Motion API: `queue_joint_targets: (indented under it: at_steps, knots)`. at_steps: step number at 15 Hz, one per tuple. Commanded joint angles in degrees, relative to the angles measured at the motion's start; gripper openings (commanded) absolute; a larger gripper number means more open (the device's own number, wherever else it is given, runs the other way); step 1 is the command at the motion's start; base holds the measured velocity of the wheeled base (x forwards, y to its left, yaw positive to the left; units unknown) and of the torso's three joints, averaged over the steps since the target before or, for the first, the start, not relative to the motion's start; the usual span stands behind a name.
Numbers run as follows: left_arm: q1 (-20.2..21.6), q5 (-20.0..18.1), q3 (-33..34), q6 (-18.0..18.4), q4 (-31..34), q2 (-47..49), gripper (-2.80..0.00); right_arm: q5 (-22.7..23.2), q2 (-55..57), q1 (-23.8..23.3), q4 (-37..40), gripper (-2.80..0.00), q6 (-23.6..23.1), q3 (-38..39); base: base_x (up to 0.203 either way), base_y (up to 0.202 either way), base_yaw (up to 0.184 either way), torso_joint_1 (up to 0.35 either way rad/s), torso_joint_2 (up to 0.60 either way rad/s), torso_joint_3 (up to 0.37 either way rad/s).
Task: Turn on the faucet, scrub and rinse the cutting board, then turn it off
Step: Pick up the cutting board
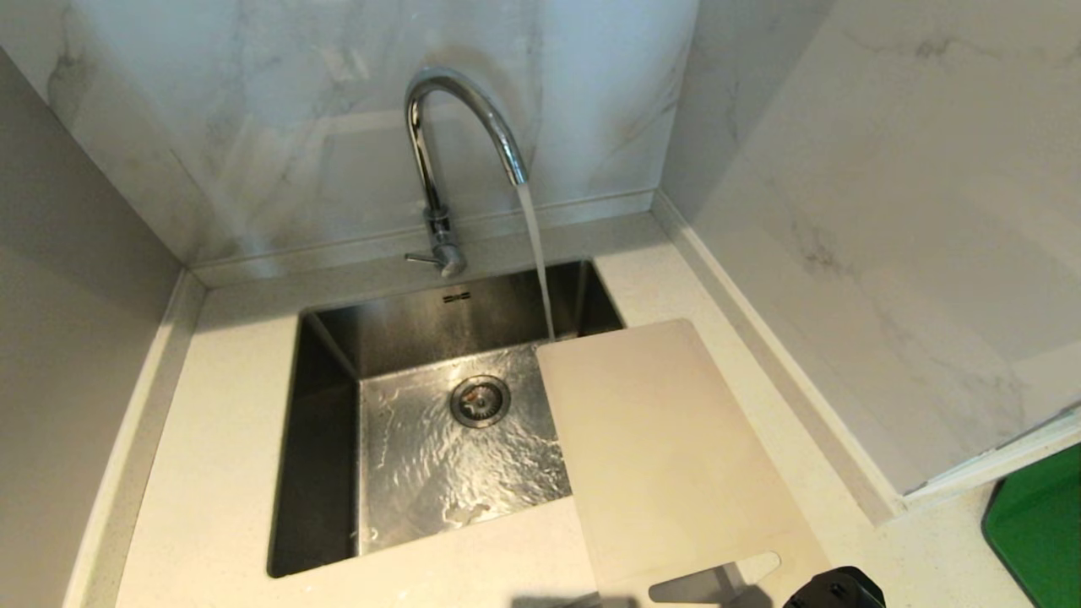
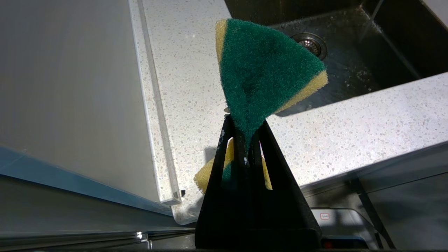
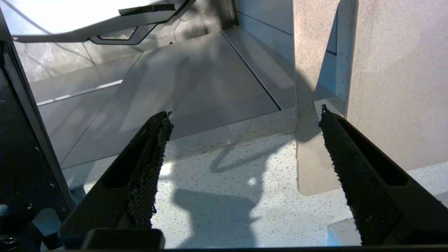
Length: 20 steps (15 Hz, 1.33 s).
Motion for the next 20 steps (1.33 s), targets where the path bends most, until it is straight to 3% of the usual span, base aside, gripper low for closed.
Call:
queue_joint_targets:
  at_steps: [1, 3, 6, 20]
  knots:
    - [0.03, 0.04, 0.0, 0.04, 0.03, -0.01, -2.8, -0.12, 0.51, -0.66, 0.08, 0.0, -2.18, 0.0, 0.0, 0.0, 0.0, 0.0, 0.0, 0.0]
    - [0.03, 0.04, 0.0, -0.04, 0.03, -0.01, -2.8, -0.13, 1.33, -3.67, -0.37, 0.0, -7.37, -0.59, 0.0, 0.0, 0.0, 0.0, 0.0, 0.0]
    - [0.03, 0.04, 0.0, -0.04, 0.03, -0.01, -2.8, 0.15, 4.79, -7.88, -7.25, 0.0, -15.53, -0.63, 0.0, 0.0, 0.0, 0.0, 0.0, 0.0]
    - [0.03, 0.04, 0.0, -0.04, 0.03, -0.01, -2.8, 1.82, 11.17, -7.88, -8.23, 0.0, -15.94, -0.32, 0.0, 0.0, 0.0, 0.0, 0.0, 0.0]
